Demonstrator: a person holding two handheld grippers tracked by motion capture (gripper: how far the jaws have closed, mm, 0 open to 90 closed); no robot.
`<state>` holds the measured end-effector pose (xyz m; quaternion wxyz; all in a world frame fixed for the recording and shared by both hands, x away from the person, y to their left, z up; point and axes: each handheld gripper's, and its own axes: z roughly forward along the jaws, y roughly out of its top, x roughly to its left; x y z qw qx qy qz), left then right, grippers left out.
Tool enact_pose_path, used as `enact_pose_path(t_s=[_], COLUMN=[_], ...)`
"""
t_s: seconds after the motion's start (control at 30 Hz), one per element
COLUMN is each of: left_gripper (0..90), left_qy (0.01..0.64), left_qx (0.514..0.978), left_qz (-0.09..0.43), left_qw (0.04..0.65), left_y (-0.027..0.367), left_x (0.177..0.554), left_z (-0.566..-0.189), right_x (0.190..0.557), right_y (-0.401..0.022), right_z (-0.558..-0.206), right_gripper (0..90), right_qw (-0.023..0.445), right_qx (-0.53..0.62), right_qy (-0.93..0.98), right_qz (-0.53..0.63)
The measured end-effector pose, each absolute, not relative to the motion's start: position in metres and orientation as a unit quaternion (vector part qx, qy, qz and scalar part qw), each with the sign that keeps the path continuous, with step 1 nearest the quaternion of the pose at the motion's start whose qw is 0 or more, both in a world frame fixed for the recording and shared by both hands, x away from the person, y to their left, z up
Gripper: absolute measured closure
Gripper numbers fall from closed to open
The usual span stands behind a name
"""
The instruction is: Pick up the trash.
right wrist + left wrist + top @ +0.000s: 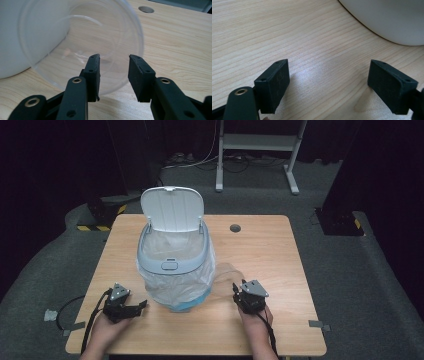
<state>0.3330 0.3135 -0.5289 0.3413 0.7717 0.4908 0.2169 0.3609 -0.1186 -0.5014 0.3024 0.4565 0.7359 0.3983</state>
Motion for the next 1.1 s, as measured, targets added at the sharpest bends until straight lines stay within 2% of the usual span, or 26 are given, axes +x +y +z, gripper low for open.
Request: enact_pose_path(t_s=[0.2,0.5,0.77,0.9,0.93,1.0,1.03,1.1], left_gripper=[18.0,18.0,18.0,18.0,18.0,18.0,18.0,18.0], left_qy=[0.491,0.491,0.491,0.491,0.491,0.491,0.491,0.491], left_qx=[0.771,0.772,0.771,0.771,0.771,0.772,0.772,0.771], left_qz=[0.216,0.216,0.216,0.216,0.216,0.217,0.216,0.216], left_qw=[0.342,0.342,0.342,0.342,0.342,0.341,0.342,0.342], left_y=[0.3134,0.3134,0.3134,0.3134,0.3134,0.3135,0.3134,0.3134], left_x=[0.3330,0.3329,0.3329,0.3329,0.3330,0.3330,0.3330,0.3330], left_z=[-0.5289,-0.5289,-0.5289,-0.5289,-0.5289,-0.5289,-0.5289,-0.5289], right_x=[0.3643,0.3666,0.3689,0.3678,0.3664,0.3656,0.3643,0.3636], right_y=[-0.1174,-0.1194,-0.1159,-0.1166,-0.1186,-0.1199,-0.1219,-0.1236], right_z=[-0.4973,-0.4945,-0.4965,-0.4959,-0.4952,-0.4948,-0.4943,-0.4940], right_gripper=[53.7,53.9,54.9,60.9,65.6,67.8,73.1,75.5], right_qw=[0.305,0.300,0.276,0.276,0.276,0.275,0.277,0.275], right_qx=[0.464,0.463,0.448,0.448,0.449,0.449,0.450,0.451], right_qy=[0.726,0.724,0.738,0.738,0.736,0.736,0.735,0.734], right_qz=[0.405,0.414,0.423,0.422,0.425,0.426,0.425,0.427])
